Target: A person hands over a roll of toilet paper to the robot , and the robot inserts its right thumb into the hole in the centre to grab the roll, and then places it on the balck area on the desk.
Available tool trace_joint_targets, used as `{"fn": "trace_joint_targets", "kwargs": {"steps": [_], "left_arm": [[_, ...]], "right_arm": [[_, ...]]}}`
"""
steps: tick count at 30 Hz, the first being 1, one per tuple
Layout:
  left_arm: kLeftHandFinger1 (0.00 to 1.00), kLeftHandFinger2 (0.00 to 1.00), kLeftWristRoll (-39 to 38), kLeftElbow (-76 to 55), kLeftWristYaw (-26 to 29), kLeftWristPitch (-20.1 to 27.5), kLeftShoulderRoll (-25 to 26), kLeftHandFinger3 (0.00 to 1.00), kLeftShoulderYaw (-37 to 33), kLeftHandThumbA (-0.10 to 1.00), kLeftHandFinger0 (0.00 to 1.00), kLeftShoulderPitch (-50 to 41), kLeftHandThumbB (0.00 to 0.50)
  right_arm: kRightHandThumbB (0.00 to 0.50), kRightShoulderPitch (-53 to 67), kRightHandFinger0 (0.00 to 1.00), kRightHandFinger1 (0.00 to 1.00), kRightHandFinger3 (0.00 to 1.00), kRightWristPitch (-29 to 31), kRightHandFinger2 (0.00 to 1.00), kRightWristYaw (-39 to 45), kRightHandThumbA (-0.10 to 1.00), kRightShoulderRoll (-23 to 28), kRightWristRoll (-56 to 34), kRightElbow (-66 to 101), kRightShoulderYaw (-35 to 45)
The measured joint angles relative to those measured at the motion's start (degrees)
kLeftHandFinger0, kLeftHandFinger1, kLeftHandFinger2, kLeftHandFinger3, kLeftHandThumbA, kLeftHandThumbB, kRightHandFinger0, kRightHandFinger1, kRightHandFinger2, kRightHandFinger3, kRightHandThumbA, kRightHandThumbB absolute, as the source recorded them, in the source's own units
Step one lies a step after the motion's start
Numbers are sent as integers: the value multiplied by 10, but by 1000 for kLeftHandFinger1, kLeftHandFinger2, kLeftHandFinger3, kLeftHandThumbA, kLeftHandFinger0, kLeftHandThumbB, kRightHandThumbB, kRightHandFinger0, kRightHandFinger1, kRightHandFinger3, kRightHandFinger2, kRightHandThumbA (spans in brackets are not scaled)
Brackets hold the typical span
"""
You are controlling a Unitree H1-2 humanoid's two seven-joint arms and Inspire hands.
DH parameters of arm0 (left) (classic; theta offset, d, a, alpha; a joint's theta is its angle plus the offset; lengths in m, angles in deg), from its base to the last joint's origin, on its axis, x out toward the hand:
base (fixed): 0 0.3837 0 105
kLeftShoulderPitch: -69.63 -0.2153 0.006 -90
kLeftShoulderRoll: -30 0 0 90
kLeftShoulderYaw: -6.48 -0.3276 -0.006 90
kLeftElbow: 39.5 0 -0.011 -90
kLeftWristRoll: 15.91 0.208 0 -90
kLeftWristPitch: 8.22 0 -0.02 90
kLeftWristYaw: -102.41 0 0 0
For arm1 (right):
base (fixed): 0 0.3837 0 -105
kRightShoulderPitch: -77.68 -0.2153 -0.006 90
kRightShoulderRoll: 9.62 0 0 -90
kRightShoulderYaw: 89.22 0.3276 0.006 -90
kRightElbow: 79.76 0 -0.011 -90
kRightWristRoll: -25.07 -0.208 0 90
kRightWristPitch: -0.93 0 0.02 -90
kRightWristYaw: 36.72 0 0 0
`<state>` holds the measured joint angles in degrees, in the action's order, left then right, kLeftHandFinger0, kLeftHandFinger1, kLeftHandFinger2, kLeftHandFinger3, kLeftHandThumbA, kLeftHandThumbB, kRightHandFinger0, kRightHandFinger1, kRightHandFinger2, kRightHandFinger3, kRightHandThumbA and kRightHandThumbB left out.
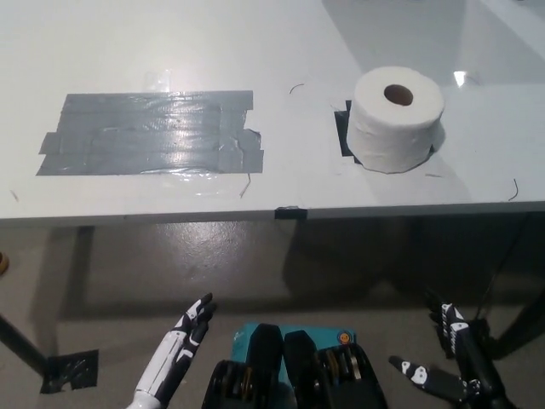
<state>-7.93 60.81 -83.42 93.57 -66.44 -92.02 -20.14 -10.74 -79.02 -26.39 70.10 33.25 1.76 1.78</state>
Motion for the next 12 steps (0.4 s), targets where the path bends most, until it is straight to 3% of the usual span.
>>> {"fn": "trace_joint_targets", "kwargs": {"steps": [9, 12], "left_arm": [[1000, 1000, -5, -3, 0, 0, -4, 1000, 3, 1000, 1000, -14, 183], [1000, 1000, -6, -3, 0, 1, -4, 1000, 5, 1000, 1000, -16, 160]], "right_arm": [[192, 0, 1000, 1000, 1000, 31, 1000, -5, 868, 6, -9, -8, -2], [184, 0, 1000, 1000, 1000, 34, 1000, -5, 865, 6, -10, -10, -2]]}}
